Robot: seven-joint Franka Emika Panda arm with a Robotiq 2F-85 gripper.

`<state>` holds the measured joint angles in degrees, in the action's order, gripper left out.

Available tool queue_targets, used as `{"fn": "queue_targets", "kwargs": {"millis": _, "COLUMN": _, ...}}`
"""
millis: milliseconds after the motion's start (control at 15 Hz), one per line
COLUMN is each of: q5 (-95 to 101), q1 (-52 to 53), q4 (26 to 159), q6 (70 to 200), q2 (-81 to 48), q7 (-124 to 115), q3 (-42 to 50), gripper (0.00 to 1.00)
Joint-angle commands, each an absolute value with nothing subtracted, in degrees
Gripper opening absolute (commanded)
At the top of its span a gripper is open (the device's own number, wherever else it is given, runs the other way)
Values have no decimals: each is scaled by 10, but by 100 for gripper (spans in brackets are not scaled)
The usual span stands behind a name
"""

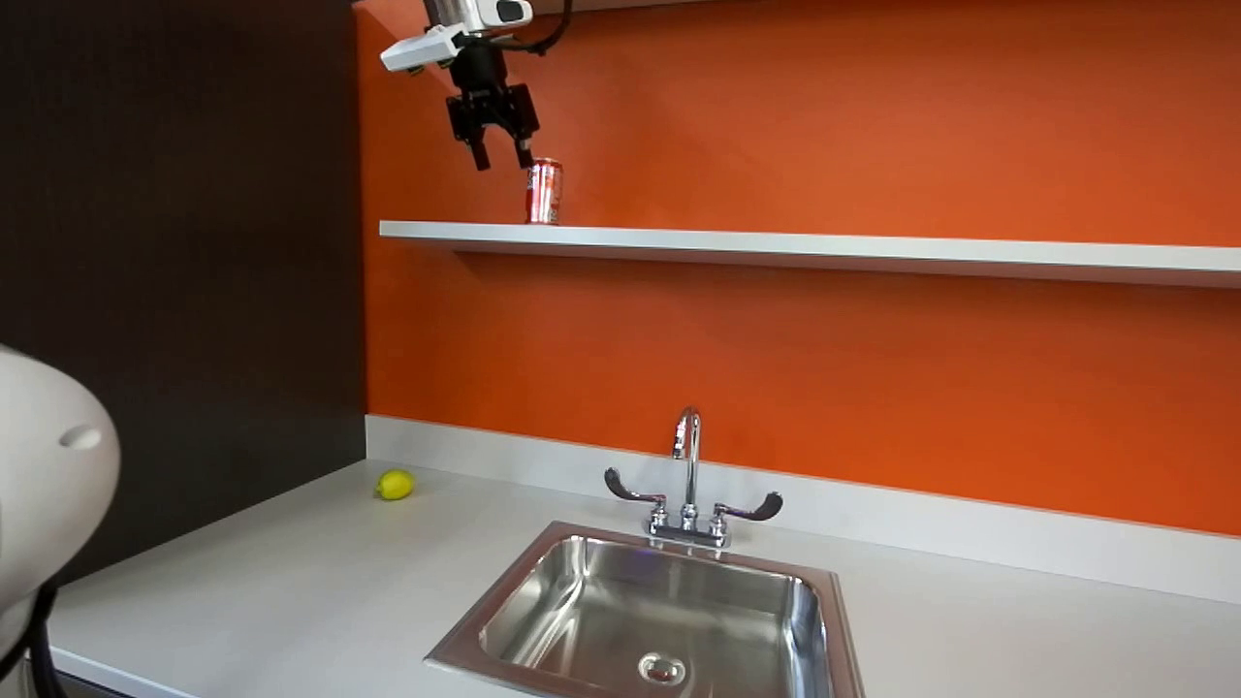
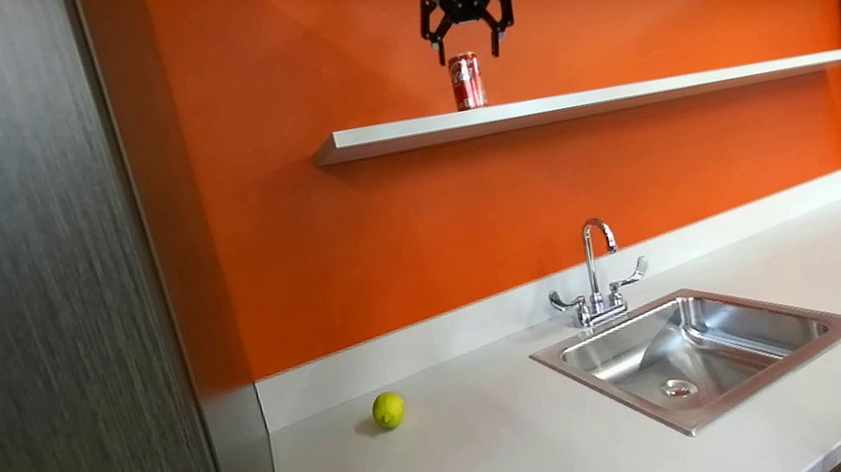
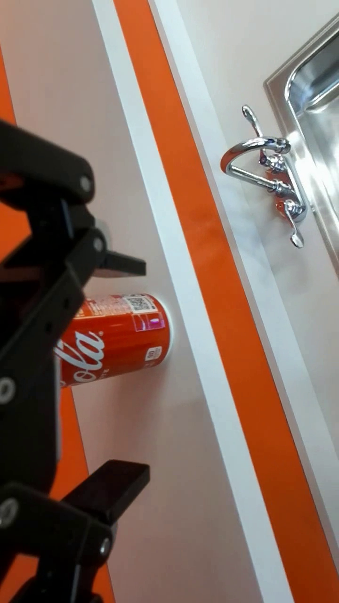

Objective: Put the red can on the bottom shelf

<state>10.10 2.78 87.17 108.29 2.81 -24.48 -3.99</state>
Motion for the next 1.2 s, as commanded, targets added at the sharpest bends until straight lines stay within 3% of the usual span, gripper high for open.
{"fn": "queue_targets", "kwargs": {"millis": 0, "q5": 90, "q1": 36, "q4": 975, "q6": 1110, "q2": 109, "q7": -250, "q3": -44, "gripper": 100}}
{"fn": "queue_targets", "kwargs": {"millis": 1133, "q5": -10, "q1": 46, "q4": 1356, "q6": 1169, "q2": 401, "q7": -183, "q3": -69, "gripper": 100}}
